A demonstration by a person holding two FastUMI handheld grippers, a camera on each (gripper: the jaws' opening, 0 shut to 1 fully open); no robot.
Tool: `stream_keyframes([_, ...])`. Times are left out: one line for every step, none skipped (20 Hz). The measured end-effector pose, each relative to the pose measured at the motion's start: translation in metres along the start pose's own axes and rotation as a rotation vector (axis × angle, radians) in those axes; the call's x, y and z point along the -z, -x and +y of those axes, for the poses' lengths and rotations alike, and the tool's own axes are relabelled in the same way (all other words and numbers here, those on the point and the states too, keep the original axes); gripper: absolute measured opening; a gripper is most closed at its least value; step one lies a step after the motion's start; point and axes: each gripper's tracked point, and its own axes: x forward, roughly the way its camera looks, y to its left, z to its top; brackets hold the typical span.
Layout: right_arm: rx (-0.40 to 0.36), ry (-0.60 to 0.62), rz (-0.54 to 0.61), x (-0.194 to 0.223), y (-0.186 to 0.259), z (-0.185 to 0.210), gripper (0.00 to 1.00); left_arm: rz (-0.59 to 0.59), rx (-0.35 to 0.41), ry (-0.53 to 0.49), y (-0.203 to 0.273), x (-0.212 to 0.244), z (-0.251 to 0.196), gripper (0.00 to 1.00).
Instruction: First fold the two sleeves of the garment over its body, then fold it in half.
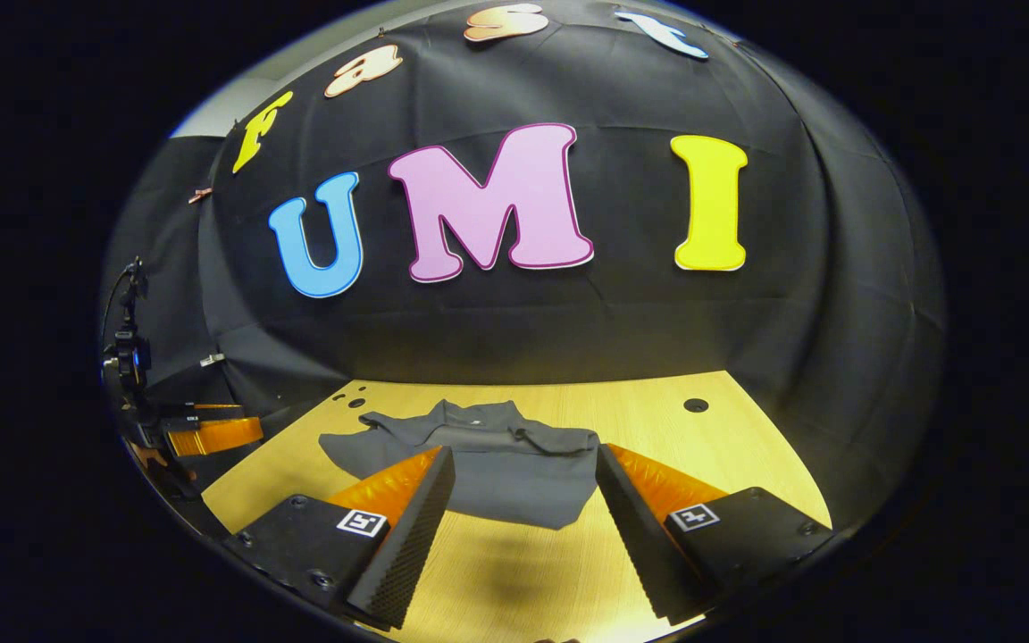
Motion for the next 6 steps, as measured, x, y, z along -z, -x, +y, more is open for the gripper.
stream_keyframes([0.002, -0.006, 0.004, 0.002, 0.002, 0.001, 0.98, 0.008, -0.003, 0.003, 0.003, 0.004, 0.001, 0.95])
stream_keyframes([0.004, -0.015, 0.008, 0.005, 0.004, 0.001, 0.98, 0.015, -0.003, 0.009, 0.006, 0.008, 0.002, 0.95])
stream_keyframes([0.008, -0.020, 0.011, 0.007, 0.004, 0.001, 0.99, 0.021, -0.006, 0.016, 0.008, 0.011, 0.002, 0.95])
stream_keyframes([0.012, -0.021, 0.011, 0.007, 0.007, -0.001, 0.98, 0.027, -0.006, 0.025, 0.009, 0.014, 0.003, 0.95])
stream_keyframes([0.016, -0.022, 0.012, 0.008, 0.008, -0.001, 0.99, 0.034, -0.008, 0.033, 0.011, 0.016, 0.003, 0.95])
stream_keyframes([0.017, -0.023, 0.013, 0.009, 0.009, -0.001, 0.99, 0.037, -0.010, 0.039, 0.012, 0.018, 0.004, 0.95])
